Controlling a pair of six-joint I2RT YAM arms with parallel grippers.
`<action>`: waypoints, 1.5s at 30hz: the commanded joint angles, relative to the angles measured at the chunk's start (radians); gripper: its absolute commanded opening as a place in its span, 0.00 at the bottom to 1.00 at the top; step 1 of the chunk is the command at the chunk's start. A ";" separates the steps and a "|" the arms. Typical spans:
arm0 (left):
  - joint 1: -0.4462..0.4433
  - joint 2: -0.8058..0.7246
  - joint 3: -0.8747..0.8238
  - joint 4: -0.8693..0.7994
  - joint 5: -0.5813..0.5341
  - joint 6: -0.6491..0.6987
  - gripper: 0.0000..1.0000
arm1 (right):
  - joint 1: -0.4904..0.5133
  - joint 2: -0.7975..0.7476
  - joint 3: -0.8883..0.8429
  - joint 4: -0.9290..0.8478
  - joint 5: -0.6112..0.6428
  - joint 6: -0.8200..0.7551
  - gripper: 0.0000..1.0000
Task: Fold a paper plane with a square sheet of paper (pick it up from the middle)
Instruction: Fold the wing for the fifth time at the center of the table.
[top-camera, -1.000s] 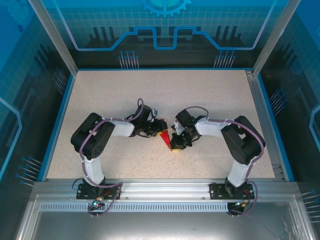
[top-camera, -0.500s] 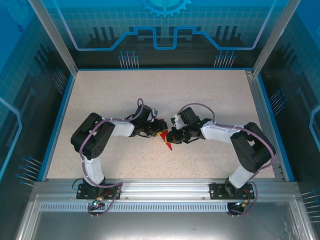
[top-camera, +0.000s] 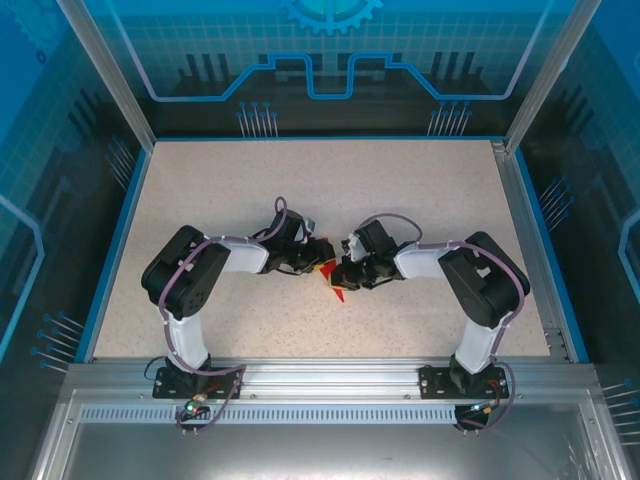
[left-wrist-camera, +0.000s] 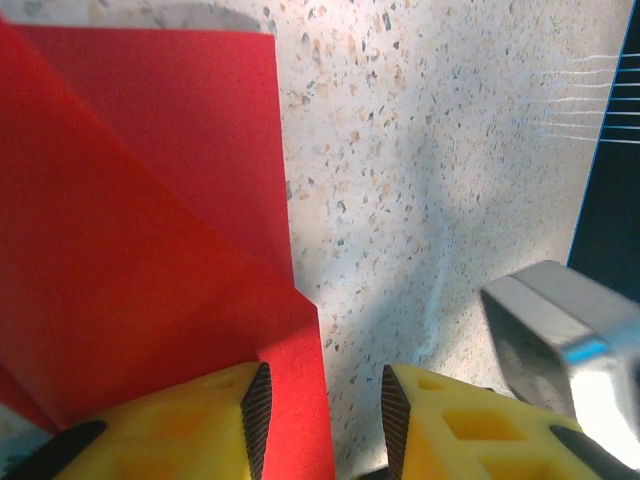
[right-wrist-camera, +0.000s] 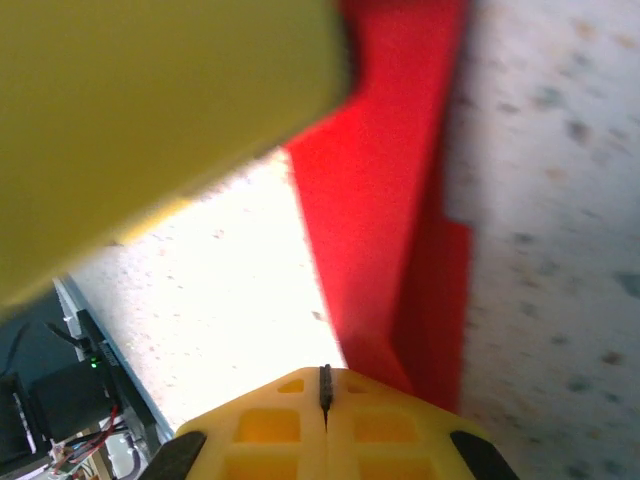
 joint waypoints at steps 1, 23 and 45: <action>0.000 0.022 0.000 -0.056 -0.011 0.034 0.39 | -0.015 0.016 -0.050 0.010 -0.024 -0.004 0.05; 0.000 0.022 0.002 -0.062 -0.020 0.026 0.38 | -0.010 -0.053 -0.135 -0.108 -0.034 -0.062 0.07; 0.000 0.024 0.004 -0.065 -0.012 0.030 0.38 | -0.007 -0.248 -0.100 -0.103 -0.022 -0.044 0.06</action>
